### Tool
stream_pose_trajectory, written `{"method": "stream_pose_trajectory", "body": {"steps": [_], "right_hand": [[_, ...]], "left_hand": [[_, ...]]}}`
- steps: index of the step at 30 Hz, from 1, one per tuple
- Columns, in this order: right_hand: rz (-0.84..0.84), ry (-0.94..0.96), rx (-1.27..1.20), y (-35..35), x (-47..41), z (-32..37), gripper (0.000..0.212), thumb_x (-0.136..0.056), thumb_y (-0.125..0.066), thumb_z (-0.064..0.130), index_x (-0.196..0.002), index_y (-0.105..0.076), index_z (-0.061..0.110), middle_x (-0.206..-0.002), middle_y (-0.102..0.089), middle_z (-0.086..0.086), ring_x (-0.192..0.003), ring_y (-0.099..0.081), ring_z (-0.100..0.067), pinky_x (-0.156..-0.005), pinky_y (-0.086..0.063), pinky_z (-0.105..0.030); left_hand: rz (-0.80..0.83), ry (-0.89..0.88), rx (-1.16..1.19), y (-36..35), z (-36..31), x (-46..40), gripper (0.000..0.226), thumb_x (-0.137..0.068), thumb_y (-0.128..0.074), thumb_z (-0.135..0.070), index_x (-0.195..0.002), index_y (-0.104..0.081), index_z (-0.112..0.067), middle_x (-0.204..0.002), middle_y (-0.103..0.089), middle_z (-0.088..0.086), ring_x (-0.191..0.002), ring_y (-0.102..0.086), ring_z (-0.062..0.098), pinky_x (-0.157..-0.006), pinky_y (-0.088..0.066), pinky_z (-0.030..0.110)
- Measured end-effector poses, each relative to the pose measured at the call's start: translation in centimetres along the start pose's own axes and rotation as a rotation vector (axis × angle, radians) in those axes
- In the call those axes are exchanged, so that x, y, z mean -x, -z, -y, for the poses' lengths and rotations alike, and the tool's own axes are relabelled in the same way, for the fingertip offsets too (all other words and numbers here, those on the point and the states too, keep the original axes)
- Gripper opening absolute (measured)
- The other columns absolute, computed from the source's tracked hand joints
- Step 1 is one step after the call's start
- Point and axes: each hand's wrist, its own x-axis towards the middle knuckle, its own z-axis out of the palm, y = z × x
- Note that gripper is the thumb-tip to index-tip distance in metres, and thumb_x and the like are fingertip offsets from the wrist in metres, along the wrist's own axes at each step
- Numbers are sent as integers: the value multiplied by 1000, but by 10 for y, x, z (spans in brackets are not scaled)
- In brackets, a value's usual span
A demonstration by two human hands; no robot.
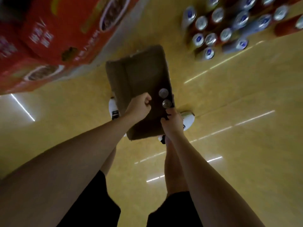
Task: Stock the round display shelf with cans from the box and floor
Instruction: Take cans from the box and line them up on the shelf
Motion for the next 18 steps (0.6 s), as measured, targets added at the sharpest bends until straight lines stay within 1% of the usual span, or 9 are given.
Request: {"method": "stream_pose_trajectory", "body": {"steps": [2,5,7,8,11,12,14,16,18], "right_hand": [[3,1,6,-21,-32,-6,49,-81,-56,10,-129,-51,13,-128,-54,-13,-116,-52,-35,-96,-45,-42],[-24,-30,27,-50,-81,-17,59,-88,-50,7,-145,-36,11,-140,-45,-18,-128,-43,-36,-104,-35,-38],[-90,-19,38,-69,-111,-25,57,-93,-47,12,-147,-33,10,-145,-44,-19,-134,-39,-35,-108,-31,-35],[-116,-8,56,-77,-123,-30,55,-96,-45,16,-149,-31,9,-150,-39,-19,-139,-34,-34,-111,-26,-33],[-173,5,150,-98,-151,-46,55,-102,-38,22,-153,-21,8,-159,-23,-16,-147,-18,-27,-115,-5,-27],[-190,2,166,-102,-156,-52,54,-101,-38,20,-152,-23,9,-159,-24,-14,-147,-18,-26,-114,-4,-26],[-174,-26,162,-108,-160,-61,54,-97,-43,14,-149,-30,12,-155,-31,-13,-145,-23,-27,-116,-12,-29],[-134,-15,147,-109,-159,-65,55,-94,-46,11,-148,-34,14,-153,-35,-12,-143,-27,-26,-116,-19,-30],[-96,8,110,-102,-157,-65,56,-92,-47,9,-146,-36,17,-151,-38,-9,-142,-30,-24,-114,-21,-29]], "left_hand": [[-10,45,53,-18,13,-40,30,-90,-65,-12,-117,-59,-23,-110,-62,-3,-98,-61,14,-86,-50,30],[-4,70,34,-47,31,-98,44,-87,-68,-10,-125,-54,-25,-120,-60,-4,-105,-61,16,-90,-51,31],[27,-12,-79,-66,41,-132,54,-85,-70,-10,-133,-50,-24,-129,-58,0,-115,-58,20,-99,-49,36],[52,-71,-143,-76,46,-146,57,-85,-69,-12,-136,-48,-23,-134,-55,2,-121,-55,22,-102,-46,37],[134,-235,-333,-102,56,-179,61,-89,-66,-22,-144,-41,-24,-147,-43,6,-132,-44,29,-108,-39,38],[159,-284,-393,-111,58,-186,61,-91,-63,-24,-147,-38,-25,-151,-39,5,-135,-40,30,-109,-37,40],[169,-358,-446,-122,60,-195,59,-95,-58,-26,-149,-35,-25,-156,-33,5,-140,-34,31,-112,-34,41],[127,-324,-397,-125,59,-199,54,-97,-52,-22,-148,-36,-24,-155,-34,5,-140,-34,30,-112,-33,40],[79,-257,-342,-121,60,-199,54,-94,-55,-15,-145,-40,-23,-148,-41,10,-134,-43,32,-107,-39,38]]}}
